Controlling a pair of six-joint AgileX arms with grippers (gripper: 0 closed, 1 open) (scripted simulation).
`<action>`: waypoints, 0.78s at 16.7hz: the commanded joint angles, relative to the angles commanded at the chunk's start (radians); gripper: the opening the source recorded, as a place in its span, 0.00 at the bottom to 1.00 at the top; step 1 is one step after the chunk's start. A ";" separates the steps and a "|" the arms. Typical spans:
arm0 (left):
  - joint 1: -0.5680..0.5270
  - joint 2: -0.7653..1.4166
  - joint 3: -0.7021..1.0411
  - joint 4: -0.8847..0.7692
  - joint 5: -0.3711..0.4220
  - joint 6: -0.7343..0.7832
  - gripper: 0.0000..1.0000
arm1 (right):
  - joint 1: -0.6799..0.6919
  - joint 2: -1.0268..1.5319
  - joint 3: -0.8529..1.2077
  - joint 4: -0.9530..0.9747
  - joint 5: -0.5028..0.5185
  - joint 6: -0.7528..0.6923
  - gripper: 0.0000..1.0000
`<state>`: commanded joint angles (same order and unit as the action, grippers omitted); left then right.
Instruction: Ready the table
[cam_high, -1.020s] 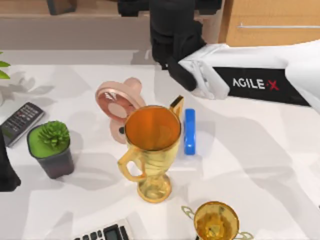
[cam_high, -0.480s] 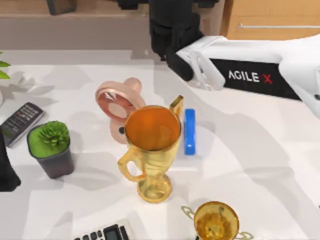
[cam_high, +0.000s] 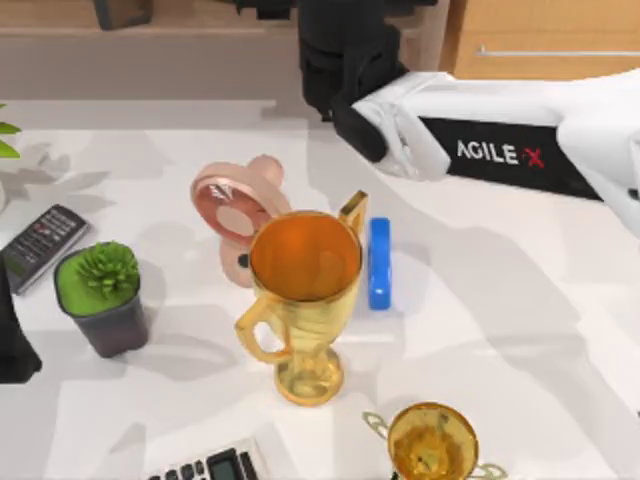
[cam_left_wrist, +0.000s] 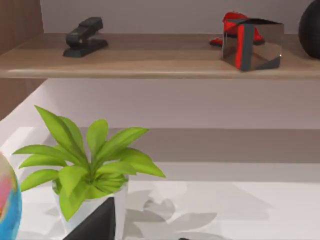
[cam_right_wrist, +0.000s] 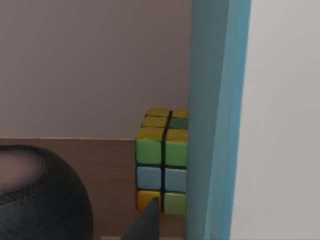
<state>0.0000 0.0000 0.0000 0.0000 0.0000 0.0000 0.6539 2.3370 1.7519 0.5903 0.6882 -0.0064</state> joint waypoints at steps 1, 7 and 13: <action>0.000 0.000 0.000 0.000 0.000 0.000 1.00 | 0.000 0.000 0.000 0.000 0.000 0.000 0.47; 0.000 0.000 0.000 0.000 0.000 0.000 1.00 | 0.000 0.000 0.000 0.000 0.000 0.000 0.02; 0.000 0.000 0.000 0.000 0.000 0.000 1.00 | 0.000 0.000 0.000 0.000 0.000 0.000 0.00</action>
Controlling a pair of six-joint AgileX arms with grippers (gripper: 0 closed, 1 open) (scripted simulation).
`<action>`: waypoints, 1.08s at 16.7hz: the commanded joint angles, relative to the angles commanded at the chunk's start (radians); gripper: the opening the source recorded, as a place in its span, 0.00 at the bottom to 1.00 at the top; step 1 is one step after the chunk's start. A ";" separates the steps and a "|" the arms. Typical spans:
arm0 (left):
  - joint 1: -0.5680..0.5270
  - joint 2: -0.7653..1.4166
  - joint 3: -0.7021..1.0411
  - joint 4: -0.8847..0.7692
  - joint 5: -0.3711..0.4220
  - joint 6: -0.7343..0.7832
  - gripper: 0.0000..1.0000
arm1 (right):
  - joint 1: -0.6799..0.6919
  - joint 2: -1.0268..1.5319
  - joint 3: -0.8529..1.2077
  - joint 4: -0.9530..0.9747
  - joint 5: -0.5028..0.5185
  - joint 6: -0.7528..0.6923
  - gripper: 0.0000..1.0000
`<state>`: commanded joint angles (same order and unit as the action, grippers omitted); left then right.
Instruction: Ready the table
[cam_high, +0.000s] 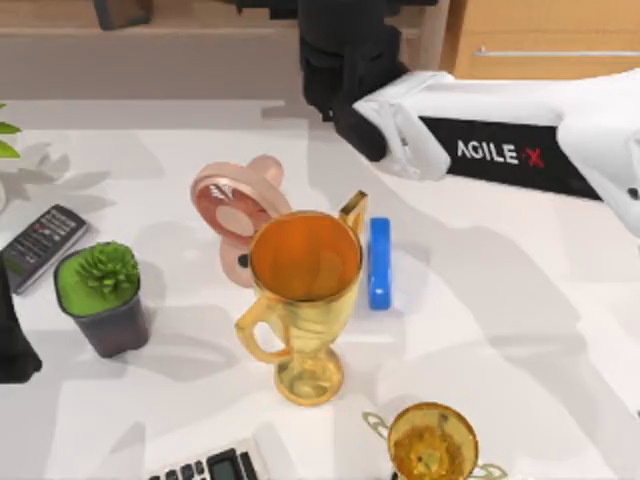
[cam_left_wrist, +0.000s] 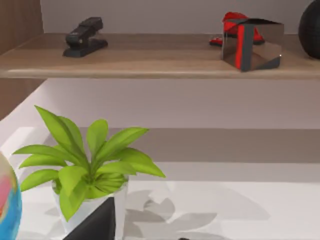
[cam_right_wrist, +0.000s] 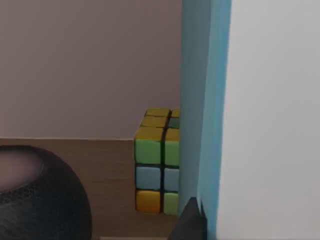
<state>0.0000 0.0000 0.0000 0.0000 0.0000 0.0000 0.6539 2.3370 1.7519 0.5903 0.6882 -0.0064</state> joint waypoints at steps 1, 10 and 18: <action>0.000 0.000 0.000 0.000 0.000 0.000 1.00 | 0.000 0.000 0.000 0.000 0.000 0.000 0.00; 0.000 0.000 0.000 0.000 0.000 0.000 1.00 | 0.042 -0.108 -0.140 0.022 0.037 0.003 0.00; 0.000 0.000 0.000 0.000 0.000 0.000 1.00 | 0.054 -0.157 -0.189 0.030 0.036 0.021 0.00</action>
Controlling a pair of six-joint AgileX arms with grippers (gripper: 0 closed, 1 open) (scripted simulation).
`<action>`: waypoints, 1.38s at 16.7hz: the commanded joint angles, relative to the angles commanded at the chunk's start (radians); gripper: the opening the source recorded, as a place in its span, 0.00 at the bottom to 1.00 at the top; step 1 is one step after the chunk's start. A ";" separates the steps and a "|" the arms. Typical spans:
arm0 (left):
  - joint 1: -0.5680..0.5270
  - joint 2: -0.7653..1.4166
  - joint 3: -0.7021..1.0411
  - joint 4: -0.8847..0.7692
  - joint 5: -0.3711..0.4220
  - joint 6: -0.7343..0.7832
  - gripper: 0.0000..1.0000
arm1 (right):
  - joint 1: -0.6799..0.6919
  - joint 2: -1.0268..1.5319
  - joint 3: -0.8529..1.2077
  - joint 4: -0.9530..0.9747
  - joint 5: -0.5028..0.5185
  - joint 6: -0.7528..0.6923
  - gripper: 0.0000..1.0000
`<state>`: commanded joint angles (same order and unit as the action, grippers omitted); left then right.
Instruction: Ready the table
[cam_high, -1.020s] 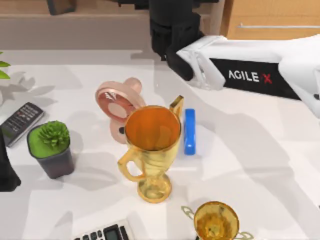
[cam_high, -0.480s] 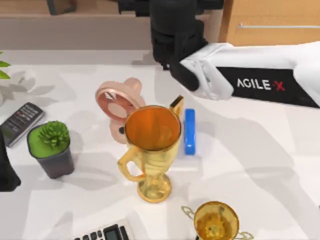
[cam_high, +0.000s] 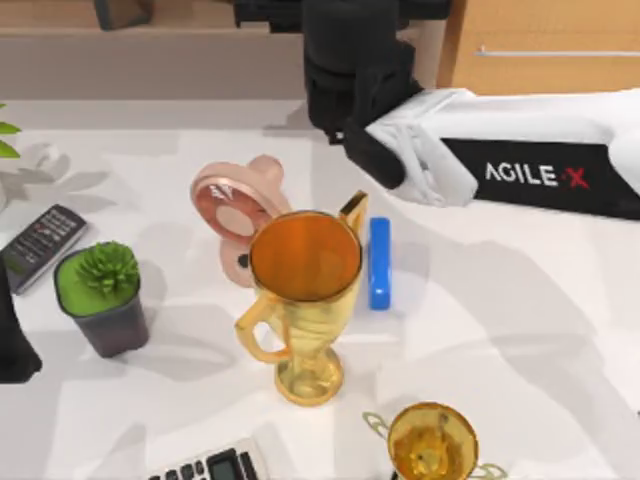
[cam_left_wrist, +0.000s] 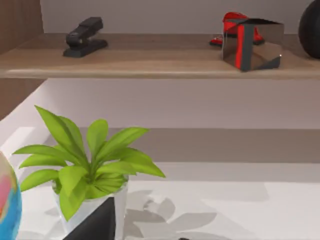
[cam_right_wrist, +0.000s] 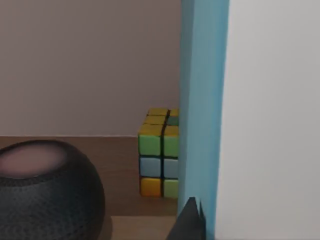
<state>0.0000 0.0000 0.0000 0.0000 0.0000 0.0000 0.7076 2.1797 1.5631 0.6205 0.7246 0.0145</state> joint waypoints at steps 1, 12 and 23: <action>0.000 0.000 0.000 0.000 0.000 0.000 1.00 | 0.004 -0.026 -0.027 0.000 -0.013 0.018 0.00; 0.000 0.000 0.000 0.000 0.000 0.000 1.00 | -0.002 -0.529 -0.707 -0.020 -0.362 0.496 0.00; 0.000 0.000 0.000 0.000 0.000 0.000 1.00 | -0.655 -0.715 -1.049 0.004 -0.772 1.069 0.00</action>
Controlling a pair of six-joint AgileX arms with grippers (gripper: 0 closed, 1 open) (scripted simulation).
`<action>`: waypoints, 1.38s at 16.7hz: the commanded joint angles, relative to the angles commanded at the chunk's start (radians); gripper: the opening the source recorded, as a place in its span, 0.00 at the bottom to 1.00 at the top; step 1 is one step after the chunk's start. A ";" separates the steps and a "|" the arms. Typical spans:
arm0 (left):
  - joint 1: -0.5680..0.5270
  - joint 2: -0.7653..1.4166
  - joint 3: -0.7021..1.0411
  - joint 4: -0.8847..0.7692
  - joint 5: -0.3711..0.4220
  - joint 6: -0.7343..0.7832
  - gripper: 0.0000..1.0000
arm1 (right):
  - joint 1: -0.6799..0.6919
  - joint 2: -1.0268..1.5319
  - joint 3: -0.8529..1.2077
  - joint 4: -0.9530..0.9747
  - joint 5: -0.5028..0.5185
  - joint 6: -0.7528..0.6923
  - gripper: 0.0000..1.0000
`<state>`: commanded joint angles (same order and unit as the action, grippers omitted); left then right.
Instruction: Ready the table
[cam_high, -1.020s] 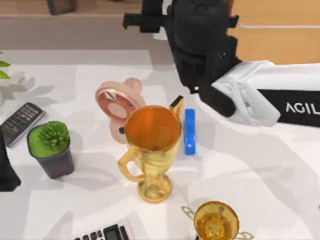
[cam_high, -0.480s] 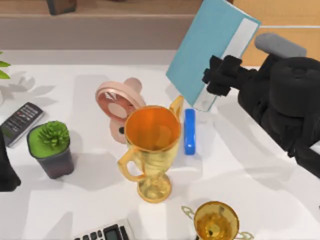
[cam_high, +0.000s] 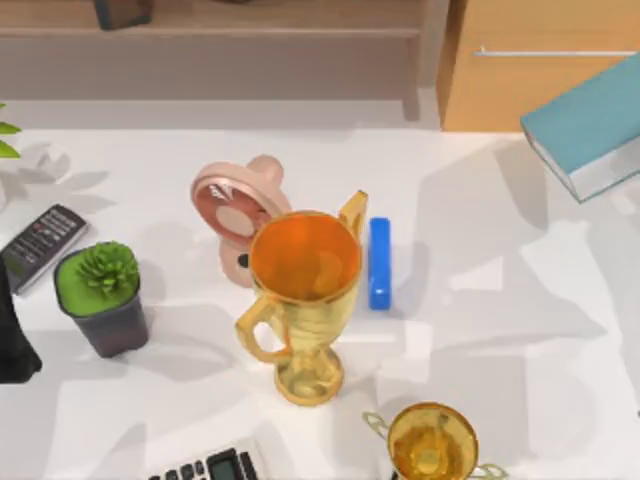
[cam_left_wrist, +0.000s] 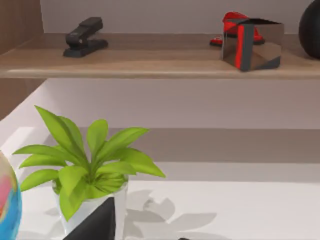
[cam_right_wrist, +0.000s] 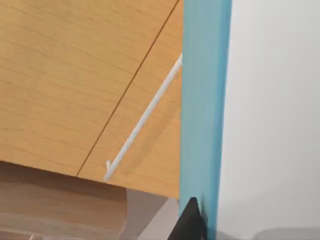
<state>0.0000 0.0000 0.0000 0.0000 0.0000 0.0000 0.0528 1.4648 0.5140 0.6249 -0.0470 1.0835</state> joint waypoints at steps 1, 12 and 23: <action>0.000 0.000 0.000 0.000 0.000 0.000 1.00 | -0.078 0.014 0.011 0.005 -0.037 0.045 0.00; 0.000 0.000 0.000 0.000 0.000 0.000 1.00 | -0.566 0.375 0.352 0.060 -0.392 0.354 0.00; 0.000 0.000 0.000 0.000 0.000 0.000 1.00 | -0.558 0.442 0.428 0.060 -0.403 0.369 0.00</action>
<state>0.0000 0.0000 0.0000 0.0000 0.0000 0.0000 -0.5054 1.9071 0.9424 0.6853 -0.4503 1.4528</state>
